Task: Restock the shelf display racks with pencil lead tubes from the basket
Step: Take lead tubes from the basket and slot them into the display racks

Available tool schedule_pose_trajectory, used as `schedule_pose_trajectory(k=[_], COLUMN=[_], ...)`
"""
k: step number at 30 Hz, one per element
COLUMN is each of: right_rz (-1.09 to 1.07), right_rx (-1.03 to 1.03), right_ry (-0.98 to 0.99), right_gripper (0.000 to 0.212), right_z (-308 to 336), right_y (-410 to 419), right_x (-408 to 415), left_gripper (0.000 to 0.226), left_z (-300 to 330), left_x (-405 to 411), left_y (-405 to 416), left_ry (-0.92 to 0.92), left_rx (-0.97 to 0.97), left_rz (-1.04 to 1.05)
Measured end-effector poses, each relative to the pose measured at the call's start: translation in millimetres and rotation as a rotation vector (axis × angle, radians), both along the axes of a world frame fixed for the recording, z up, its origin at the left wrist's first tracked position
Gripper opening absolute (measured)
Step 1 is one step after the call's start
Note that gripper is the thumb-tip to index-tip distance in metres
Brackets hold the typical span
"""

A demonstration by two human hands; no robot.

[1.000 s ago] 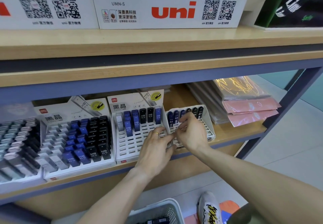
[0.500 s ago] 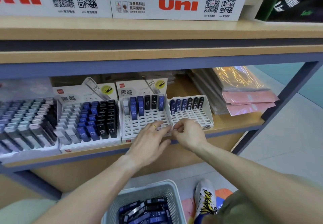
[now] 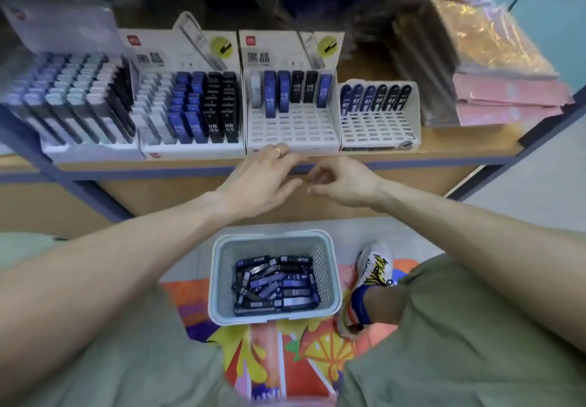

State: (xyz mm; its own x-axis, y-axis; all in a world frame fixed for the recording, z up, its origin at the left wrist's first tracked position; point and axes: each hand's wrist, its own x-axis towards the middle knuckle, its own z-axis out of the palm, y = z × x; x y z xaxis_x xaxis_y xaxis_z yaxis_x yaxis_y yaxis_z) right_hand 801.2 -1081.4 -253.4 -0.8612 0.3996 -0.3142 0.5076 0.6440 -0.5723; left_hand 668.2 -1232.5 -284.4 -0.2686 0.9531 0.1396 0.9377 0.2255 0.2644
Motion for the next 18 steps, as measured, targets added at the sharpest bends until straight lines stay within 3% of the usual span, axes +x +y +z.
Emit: schedule_pose_trajectory(k=[7,13,18], right_rz=[0.214,0.263,0.306], right_rx=[-0.012,-0.032,0.019], right_ry=[-0.267,-0.468,-0.546], right_gripper=[0.033,0.047,0.046], right_z=[-101,-183,-226], right_y=[-62,-91,-93], right_x=[36,49,39], left_gripper=[0.055,0.074,0.072], left_z=[-83,-175,-217], left_x=[21,47,55], left_y=[-65,-107,-114], left_ry=[-0.106,-0.345,-0.465], left_rx=[-0.325,-0.653,-0.749], left_rz=[-0.056,0.065,0.192])
